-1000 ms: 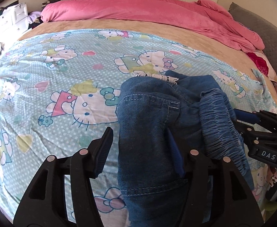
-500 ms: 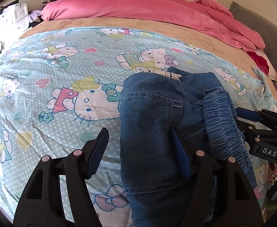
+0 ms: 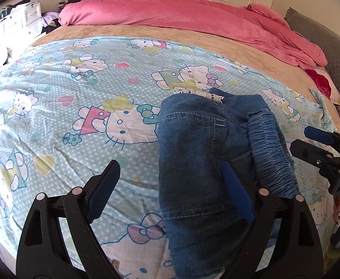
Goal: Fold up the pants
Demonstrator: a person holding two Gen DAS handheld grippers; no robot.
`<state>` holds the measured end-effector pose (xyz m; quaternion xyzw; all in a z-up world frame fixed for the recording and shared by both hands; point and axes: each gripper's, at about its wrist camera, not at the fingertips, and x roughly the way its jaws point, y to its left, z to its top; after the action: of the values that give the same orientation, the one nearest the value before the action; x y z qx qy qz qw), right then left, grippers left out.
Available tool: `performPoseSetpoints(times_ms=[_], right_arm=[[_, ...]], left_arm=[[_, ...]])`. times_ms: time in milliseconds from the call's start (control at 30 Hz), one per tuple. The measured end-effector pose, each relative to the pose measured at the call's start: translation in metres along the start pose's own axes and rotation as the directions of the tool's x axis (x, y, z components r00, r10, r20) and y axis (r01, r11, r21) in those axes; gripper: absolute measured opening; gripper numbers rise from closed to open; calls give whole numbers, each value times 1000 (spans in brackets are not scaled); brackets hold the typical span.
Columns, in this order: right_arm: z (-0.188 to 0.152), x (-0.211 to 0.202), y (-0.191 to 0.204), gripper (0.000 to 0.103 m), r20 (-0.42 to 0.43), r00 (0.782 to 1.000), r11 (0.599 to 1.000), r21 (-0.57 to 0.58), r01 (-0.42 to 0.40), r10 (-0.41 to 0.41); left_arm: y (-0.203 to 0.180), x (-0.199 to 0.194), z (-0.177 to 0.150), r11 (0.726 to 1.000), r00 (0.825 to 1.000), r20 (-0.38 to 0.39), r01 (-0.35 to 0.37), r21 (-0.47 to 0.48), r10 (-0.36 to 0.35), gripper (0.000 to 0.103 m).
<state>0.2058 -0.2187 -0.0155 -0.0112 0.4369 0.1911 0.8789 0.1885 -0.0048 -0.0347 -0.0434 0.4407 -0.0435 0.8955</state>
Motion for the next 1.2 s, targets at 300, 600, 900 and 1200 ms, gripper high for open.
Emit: performPoseSetpoints(times_ms=[300, 600, 900, 1200], right_arm=[[-2, -39, 1, 98, 103, 995, 1000, 9, 10, -11], [-16, -88, 6, 98, 206, 979, 1000, 19, -2, -1], [-31, -133, 17, 98, 303, 953, 1000, -4, 15, -13], [-59, -160, 31, 98, 336, 941, 999, -26, 47, -36]], left_arm=[[-3, -34, 2, 999, 998, 53, -34, -9, 34, 94], [-8, -85, -6, 999, 987, 153, -38, -19, 40, 94], [-17, -125, -28, 999, 976, 210, -49, 2, 48, 94], [-24, -146, -60, 997, 973, 219, -74, 30, 66, 94]])
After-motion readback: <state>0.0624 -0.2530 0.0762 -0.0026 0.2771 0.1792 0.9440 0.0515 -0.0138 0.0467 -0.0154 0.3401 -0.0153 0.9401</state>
